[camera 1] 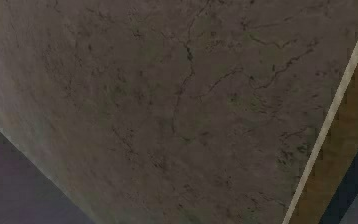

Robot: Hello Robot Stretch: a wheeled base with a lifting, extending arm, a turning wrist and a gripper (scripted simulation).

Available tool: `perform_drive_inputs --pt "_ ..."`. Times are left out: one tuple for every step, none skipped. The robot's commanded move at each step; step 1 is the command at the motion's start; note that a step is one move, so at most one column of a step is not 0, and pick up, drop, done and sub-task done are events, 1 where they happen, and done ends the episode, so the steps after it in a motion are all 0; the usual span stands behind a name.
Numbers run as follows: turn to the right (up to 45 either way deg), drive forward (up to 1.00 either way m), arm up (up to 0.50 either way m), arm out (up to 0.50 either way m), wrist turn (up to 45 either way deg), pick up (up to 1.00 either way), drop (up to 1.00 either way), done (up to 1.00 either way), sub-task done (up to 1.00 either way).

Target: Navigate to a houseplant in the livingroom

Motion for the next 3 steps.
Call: perform_drive_inputs --pt "45.0 0.00 0.00 0.00 0.0 0.00 0.00 0.00 0.00" --pt "45.0 0.00 0.00 0.00 0.0 0.00 0.00 0.00 0.00" --pt "36.0 0.00 0.00 0.00 0.0 0.00 0.00 0.00 0.00"
